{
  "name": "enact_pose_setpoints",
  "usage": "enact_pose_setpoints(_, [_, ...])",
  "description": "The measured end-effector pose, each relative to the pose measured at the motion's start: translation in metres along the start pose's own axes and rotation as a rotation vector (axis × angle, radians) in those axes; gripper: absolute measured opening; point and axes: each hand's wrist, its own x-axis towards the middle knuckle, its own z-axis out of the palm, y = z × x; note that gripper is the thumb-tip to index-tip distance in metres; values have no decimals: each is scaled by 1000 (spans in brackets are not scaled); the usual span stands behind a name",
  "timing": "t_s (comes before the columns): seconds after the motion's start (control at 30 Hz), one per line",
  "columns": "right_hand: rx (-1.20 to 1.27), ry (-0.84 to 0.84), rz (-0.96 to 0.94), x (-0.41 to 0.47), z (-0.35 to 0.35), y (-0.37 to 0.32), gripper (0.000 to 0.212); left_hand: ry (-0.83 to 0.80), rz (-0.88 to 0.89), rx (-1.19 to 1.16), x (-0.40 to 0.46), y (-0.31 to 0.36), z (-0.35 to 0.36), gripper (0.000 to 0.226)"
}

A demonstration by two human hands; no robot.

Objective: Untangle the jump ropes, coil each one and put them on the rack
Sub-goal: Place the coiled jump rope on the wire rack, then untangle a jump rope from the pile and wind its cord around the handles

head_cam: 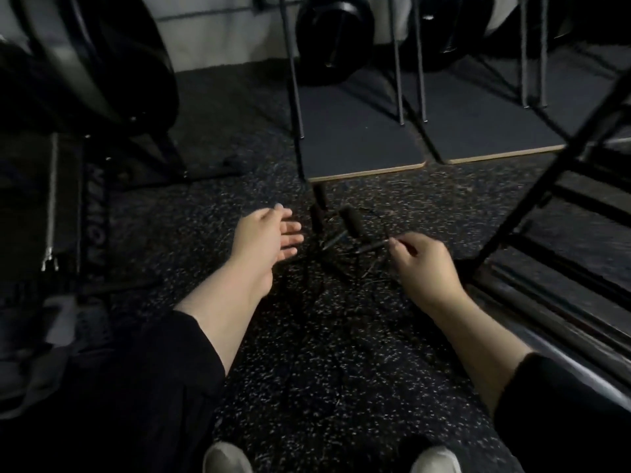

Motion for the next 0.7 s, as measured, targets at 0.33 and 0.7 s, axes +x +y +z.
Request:
enact_pose_setpoints(0.33, [-291, -404, 257, 94, 152, 135, 28, 98, -182, 60, 127, -130, -49, 24])
enact_pose_setpoints(0.7, [-962, -799, 9, 207, 277, 260, 42, 5, -235, 212, 241, -225, -27, 19])
